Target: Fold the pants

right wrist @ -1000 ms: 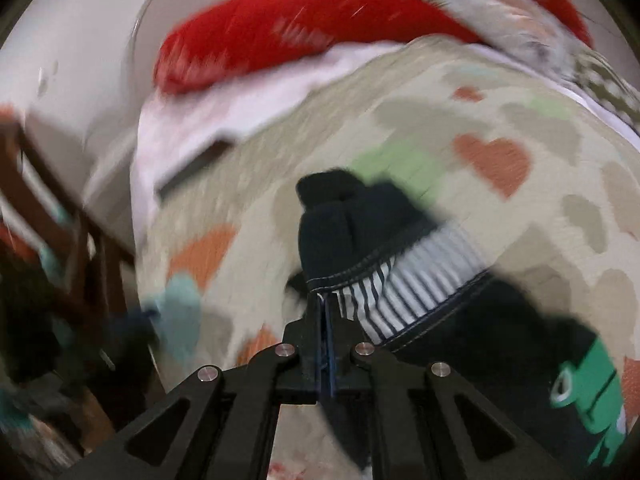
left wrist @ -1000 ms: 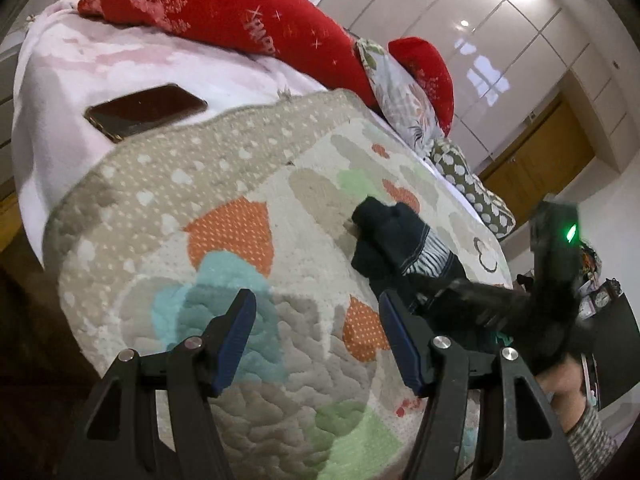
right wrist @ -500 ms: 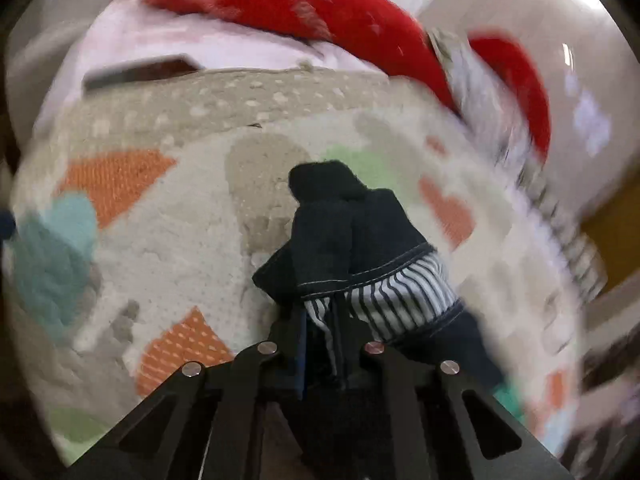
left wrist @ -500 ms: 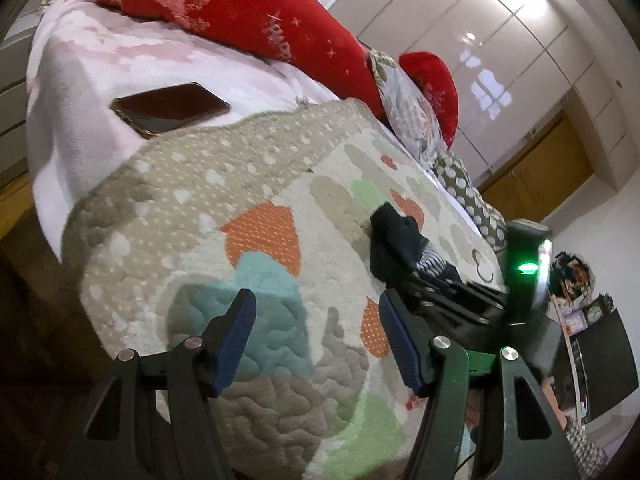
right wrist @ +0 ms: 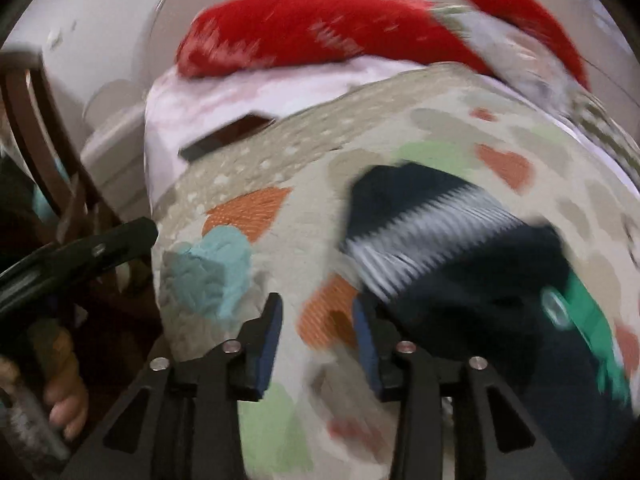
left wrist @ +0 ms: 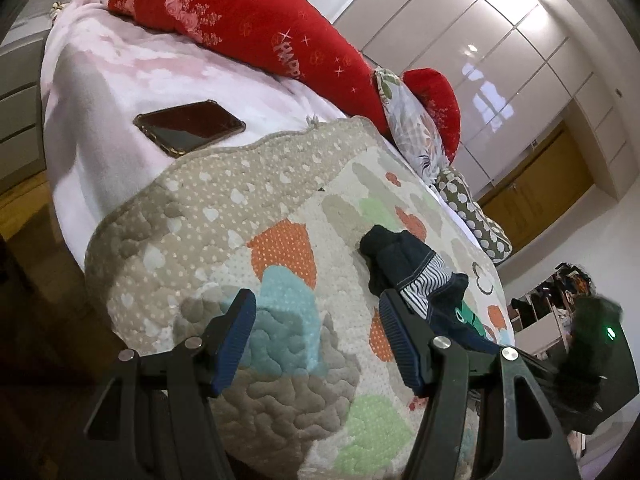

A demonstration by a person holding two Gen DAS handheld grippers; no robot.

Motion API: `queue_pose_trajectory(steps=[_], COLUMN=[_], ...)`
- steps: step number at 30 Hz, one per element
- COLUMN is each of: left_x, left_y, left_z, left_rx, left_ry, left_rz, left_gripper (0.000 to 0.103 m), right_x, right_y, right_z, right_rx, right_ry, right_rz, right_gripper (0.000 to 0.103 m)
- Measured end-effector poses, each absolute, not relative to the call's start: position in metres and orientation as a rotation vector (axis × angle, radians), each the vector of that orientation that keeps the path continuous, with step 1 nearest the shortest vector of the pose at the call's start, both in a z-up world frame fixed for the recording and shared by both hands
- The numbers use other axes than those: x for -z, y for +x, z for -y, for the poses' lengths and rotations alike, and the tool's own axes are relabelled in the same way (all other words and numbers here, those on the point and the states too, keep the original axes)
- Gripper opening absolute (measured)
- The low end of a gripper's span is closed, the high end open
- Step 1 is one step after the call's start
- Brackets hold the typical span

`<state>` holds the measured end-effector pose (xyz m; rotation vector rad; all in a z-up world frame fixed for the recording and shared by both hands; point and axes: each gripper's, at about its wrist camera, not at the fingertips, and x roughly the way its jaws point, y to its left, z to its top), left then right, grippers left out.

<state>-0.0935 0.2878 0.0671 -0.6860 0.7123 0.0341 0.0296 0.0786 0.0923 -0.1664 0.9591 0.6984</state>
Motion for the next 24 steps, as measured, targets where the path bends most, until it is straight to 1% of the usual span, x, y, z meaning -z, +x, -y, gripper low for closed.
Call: queue_pose_trajectory(steps=[3, 4, 7, 8, 10, 14, 16, 17, 18, 19, 20, 22, 24], left_x=[-0.063, -0.062, -0.064, -0.065, -0.071, -0.082, -0.086, -0.088, -0.089, -0.091, -0.092, -0.092, -0.088], left_y=[-0.088, -0.085, -0.079, -0.077, -0.073, -0.066, -0.066, -0.066, -0.067, -0.068, -0.068, -0.068, -0.064], left_z=[-0.279, -0.274, -0.252, -0.243, -0.224, -0.189, -0.176, -0.169, -0.164, -0.159, -0.156, -0.151, -0.148], left_rx=[-0.023, -0.017, 0.018, 0.028, 0.049, 0.084, 0.100, 0.105, 0.107, 0.108, 0.108, 0.101, 0.104], left_ry=[-0.678, -0.673, -0.636, -0.617, -0.567, -0.501, -0.477, -0.460, -0.444, -0.424, -0.413, -0.398, -0.400], left_rz=[-0.745, -0.757, -0.792, -0.799, -0.810, -0.829, -0.837, -0.840, -0.843, -0.845, -0.845, -0.845, -0.861], left_gripper=[0.063, 0.063, 0.063, 0.063, 0.063, 0.063, 0.063, 0.063, 0.063, 0.063, 0.063, 0.063, 0.063], right_x=[-0.109, -0.113, -0.116, -0.112, -0.106, -0.095, -0.082, -0.073, -0.065, -0.062, -0.062, -0.073, -0.079], right_y=[0.013, 0.009, 0.002, 0.001, 0.000, 0.005, 0.015, 0.023, 0.025, 0.028, 0.029, 0.020, 0.013], right_z=[0.016, 0.049, 0.137, 0.173, 0.215, 0.247, 0.244, 0.239, 0.235, 0.235, 0.233, 0.245, 0.258], right_rx=[-0.502, -0.414, -0.152, -0.057, 0.017, 0.028, 0.032, 0.035, 0.025, 0.008, -0.009, 0.022, 0.073], right_ry=[-0.049, -0.018, 0.081, 0.135, 0.234, 0.332, 0.306, 0.274, 0.255, 0.248, 0.243, 0.246, 0.265], right_rz=[-0.893, -0.867, -0.827, -0.840, -0.842, -0.838, -0.862, -0.884, -0.901, -0.916, -0.927, -0.867, -0.845], right_gripper=[0.048, 0.052, 0.057, 0.057, 0.057, 0.058, 0.061, 0.061, 0.055, 0.011, 0.012, 0.012, 0.012])
